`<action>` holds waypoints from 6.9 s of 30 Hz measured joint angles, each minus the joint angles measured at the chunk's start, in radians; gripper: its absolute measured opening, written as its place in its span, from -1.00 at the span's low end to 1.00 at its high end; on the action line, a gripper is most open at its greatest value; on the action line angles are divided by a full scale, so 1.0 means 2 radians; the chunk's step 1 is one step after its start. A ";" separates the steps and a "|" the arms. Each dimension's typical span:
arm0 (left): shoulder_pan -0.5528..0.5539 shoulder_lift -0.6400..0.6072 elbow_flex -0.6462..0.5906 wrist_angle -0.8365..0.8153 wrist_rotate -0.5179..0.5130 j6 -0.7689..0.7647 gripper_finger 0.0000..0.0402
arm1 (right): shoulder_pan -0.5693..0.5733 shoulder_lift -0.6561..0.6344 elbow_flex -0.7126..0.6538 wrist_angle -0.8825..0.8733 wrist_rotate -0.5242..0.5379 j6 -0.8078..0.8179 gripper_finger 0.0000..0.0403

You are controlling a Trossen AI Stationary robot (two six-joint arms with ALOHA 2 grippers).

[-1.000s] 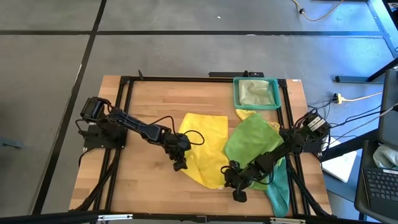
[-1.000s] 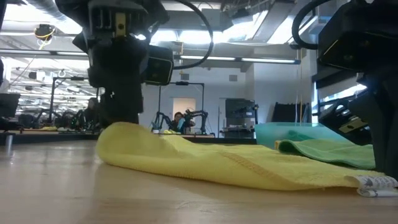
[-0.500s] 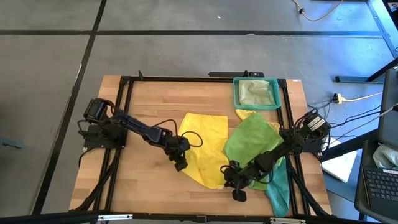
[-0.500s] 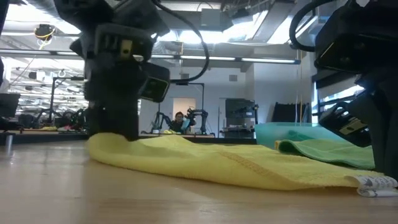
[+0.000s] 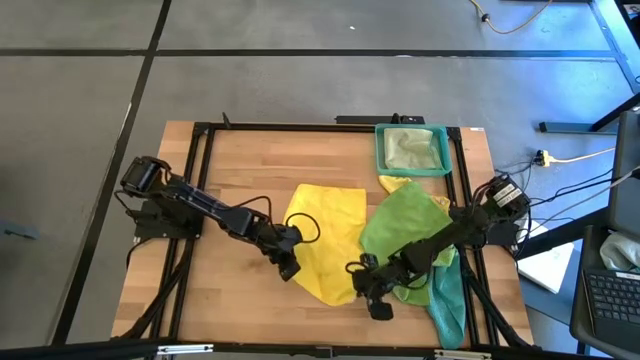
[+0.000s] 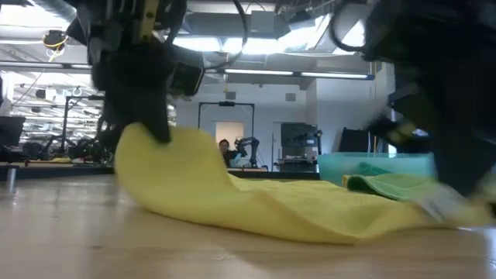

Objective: Fold microfiber towels
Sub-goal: Fold the left yellow microfiber cloth

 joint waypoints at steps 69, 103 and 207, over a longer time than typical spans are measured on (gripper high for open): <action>0.227 -0.404 0.001 -0.010 -0.416 0.266 -1.00 | -0.396 -0.170 0.371 -0.273 0.146 -0.468 -0.99; 0.069 -0.408 0.001 -0.120 -0.325 0.171 -1.00 | -0.376 -0.157 0.372 -0.473 -0.198 -0.358 -0.99; -0.196 -0.036 0.000 -0.284 -0.371 -0.362 -1.00 | -0.259 -0.092 -0.062 -0.013 -0.027 -0.187 -0.92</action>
